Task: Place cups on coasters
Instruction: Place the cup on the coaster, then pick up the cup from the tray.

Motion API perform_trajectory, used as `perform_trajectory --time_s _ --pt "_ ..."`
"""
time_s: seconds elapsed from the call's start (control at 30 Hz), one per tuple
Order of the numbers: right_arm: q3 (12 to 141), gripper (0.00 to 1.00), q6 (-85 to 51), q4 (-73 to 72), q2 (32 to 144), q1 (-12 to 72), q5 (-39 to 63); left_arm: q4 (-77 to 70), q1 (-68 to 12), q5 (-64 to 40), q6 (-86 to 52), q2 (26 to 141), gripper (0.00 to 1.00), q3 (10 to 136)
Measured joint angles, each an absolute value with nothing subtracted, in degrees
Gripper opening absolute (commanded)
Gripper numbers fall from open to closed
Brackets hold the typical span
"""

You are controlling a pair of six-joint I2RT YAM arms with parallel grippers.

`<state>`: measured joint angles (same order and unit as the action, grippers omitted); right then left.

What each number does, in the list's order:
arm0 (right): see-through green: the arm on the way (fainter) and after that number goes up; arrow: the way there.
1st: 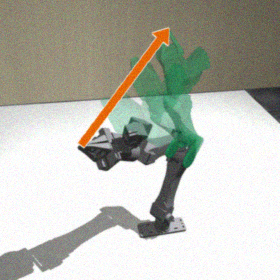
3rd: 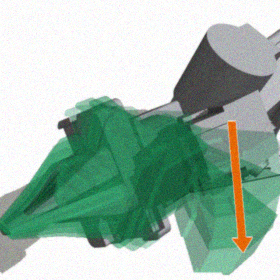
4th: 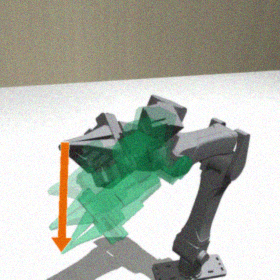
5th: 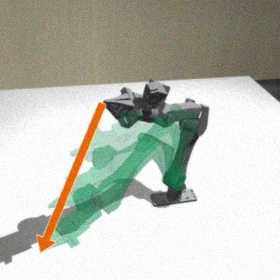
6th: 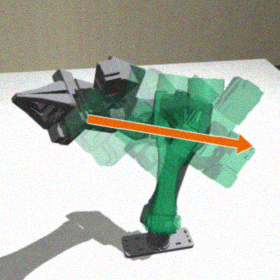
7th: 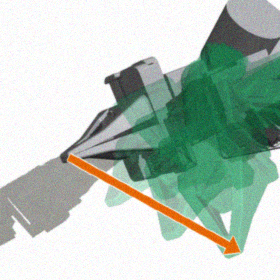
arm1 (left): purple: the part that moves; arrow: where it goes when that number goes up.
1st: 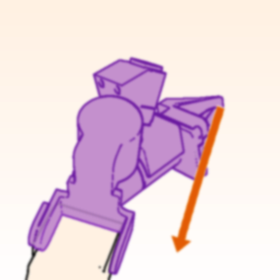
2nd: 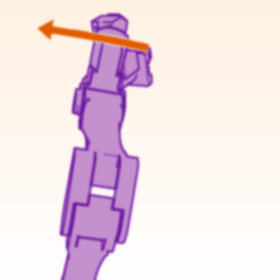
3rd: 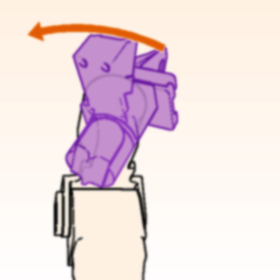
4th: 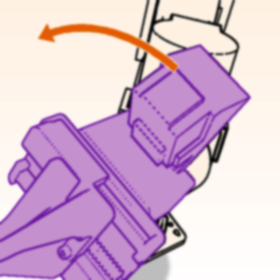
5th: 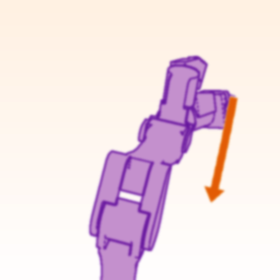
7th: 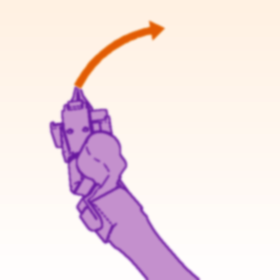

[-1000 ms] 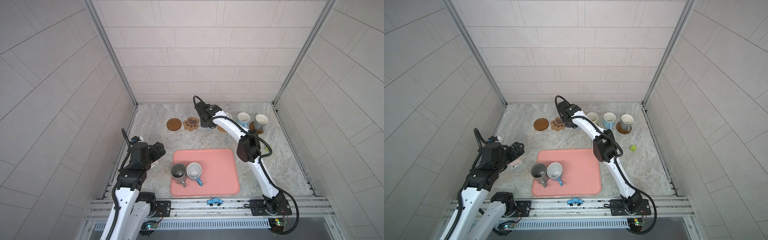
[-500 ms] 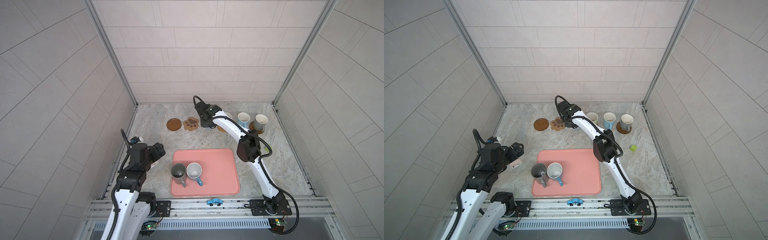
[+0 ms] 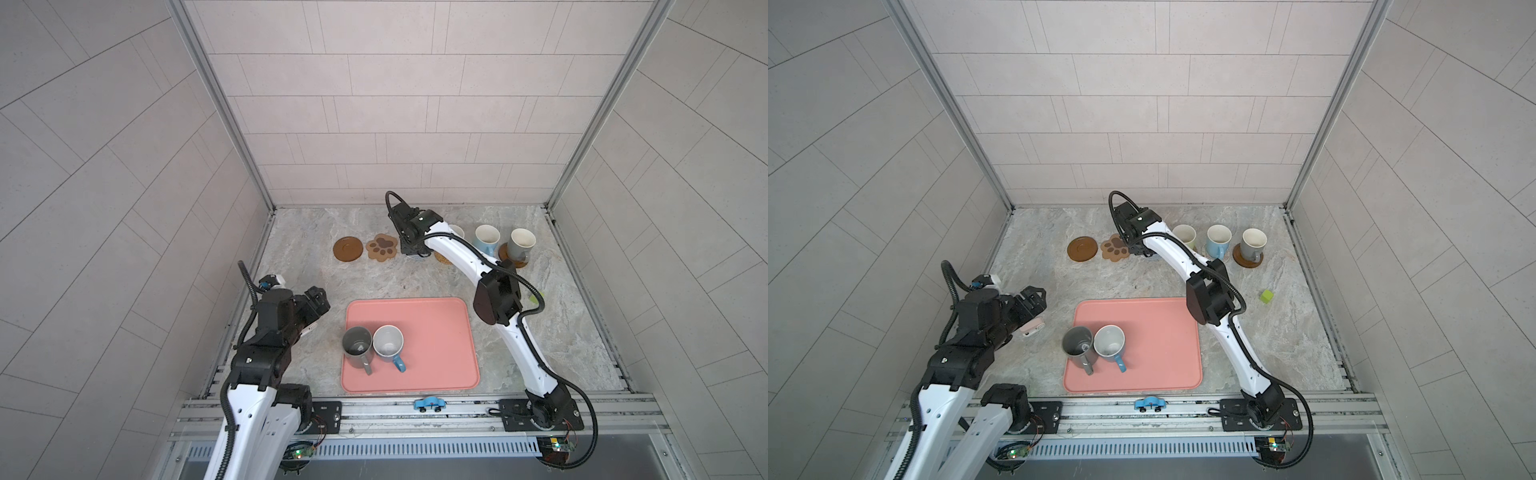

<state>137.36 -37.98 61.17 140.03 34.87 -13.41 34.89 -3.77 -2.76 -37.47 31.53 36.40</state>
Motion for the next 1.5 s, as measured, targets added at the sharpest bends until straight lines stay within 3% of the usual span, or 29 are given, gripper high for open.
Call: perform_trajectory --time_s 0.53,0.83,0.93,1.17,1.37,1.5 --pt "133.21 0.48 -35.92 61.71 129.19 34.98 -14.68 41.93 -3.77 -2.07 -34.76 34.57 1.0 41.01" --pt "119.55 0.48 -32.95 58.7 116.11 35.88 -14.52 50.04 -5.54 -3.11 -34.24 37.67 0.96 50.15" --pt "112.25 0.48 -32.38 56.62 110.04 36.12 -14.33 53.49 -10.96 -2.92 -35.33 39.68 0.95 53.39" --pt "99.94 0.49 -31.44 53.49 97.54 36.18 -14.7 61.06 -32.62 3.53 -43.13 44.51 0.9 59.18" --pt "94.76 0.49 -30.85 53.06 91.66 35.55 -14.63 64.9 -50.02 5.23 -52.64 53.1 0.9 63.0" --pt "91.35 0.49 -30.41 52.31 89.41 35.18 -14.35 67.29 -57.54 5.06 -58.11 59.22 0.89 66.37"
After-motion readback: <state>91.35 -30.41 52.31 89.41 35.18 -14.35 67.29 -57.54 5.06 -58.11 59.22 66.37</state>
